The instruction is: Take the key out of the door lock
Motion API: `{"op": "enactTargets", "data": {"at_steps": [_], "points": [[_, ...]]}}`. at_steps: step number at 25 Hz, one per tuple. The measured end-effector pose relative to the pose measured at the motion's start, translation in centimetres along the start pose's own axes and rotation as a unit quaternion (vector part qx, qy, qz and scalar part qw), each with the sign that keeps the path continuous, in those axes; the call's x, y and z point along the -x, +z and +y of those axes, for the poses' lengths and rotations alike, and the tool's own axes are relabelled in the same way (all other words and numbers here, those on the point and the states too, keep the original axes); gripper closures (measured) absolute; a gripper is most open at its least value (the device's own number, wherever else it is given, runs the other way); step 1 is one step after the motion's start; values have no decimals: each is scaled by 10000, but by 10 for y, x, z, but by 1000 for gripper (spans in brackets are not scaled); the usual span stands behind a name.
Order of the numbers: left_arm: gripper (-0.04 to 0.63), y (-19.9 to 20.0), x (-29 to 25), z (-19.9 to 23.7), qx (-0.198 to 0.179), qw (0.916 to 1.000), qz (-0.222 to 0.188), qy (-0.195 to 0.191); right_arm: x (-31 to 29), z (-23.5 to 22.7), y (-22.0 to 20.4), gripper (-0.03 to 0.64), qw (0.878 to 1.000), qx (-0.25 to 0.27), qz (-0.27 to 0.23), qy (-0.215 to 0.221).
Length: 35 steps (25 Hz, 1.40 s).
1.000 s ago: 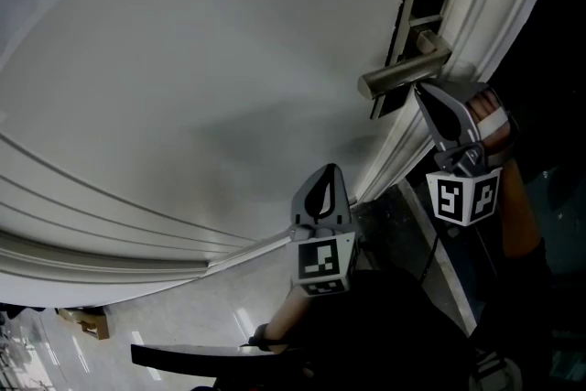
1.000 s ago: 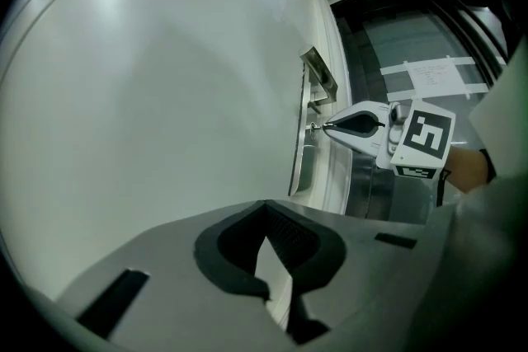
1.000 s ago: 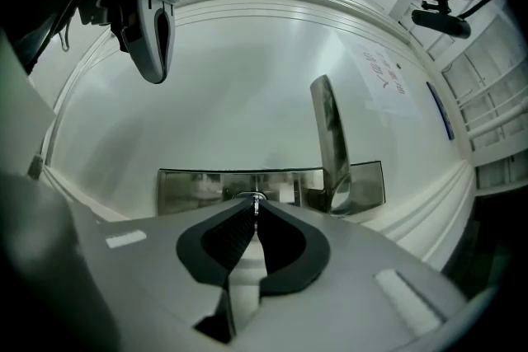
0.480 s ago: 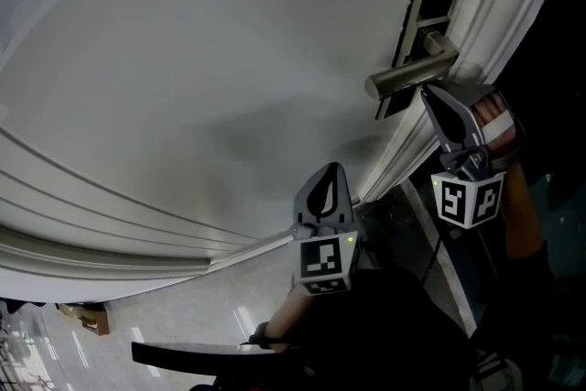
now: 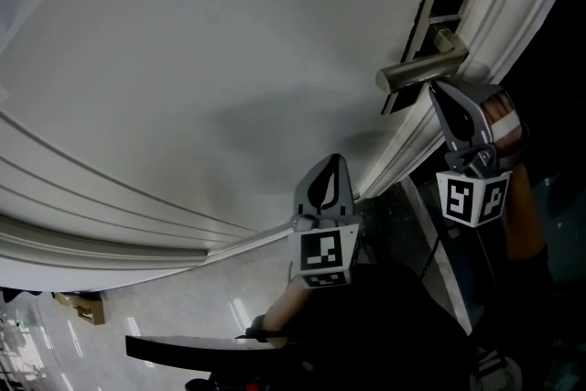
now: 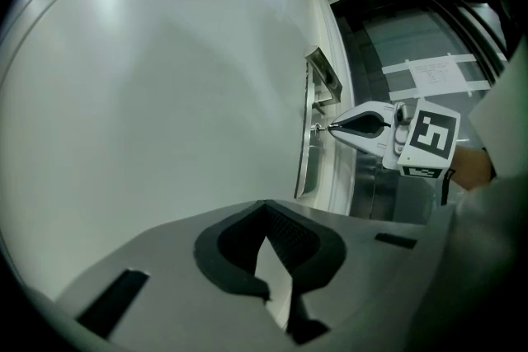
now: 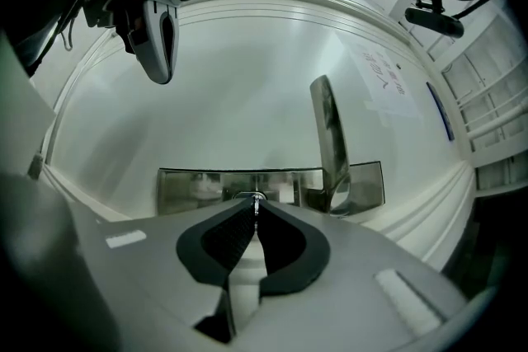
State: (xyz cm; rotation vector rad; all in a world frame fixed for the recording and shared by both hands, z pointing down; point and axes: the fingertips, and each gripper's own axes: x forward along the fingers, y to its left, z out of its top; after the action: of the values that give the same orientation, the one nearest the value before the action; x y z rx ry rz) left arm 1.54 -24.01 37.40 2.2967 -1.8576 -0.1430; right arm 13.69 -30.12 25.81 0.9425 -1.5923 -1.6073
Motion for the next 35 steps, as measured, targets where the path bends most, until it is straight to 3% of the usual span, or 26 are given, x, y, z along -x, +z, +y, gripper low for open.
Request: {"op": "enactTargets", "data": {"at_steps": [6, 12, 20, 27, 32, 35], "points": [[595, 0, 1, -1, -14, 10000, -17, -14, 2, 1, 2, 604, 9995, 303, 5, -85], [595, 4, 0, -4, -29, 10000, -42, -61, 2, 0, 4, 604, 10000, -18, -47, 33], [595, 8, -5, -5, -90, 9999, -115, -70, 0, 2, 0, 603, 9994, 340, -16, -108], [595, 10, -5, -3, -49, 9999, -121, -60, 1, 1, 2, 604, 9999, 93, -11, -46], [595, 6, -7, -4, -12, 9999, -100, -98, 1, 3, 0, 603, 9990, 414, 25, -151], [595, 7, -8, -4, -9, 9999, -107, -99, 0, 2, -1, 603, 9995, 307, 10, -112]]}}
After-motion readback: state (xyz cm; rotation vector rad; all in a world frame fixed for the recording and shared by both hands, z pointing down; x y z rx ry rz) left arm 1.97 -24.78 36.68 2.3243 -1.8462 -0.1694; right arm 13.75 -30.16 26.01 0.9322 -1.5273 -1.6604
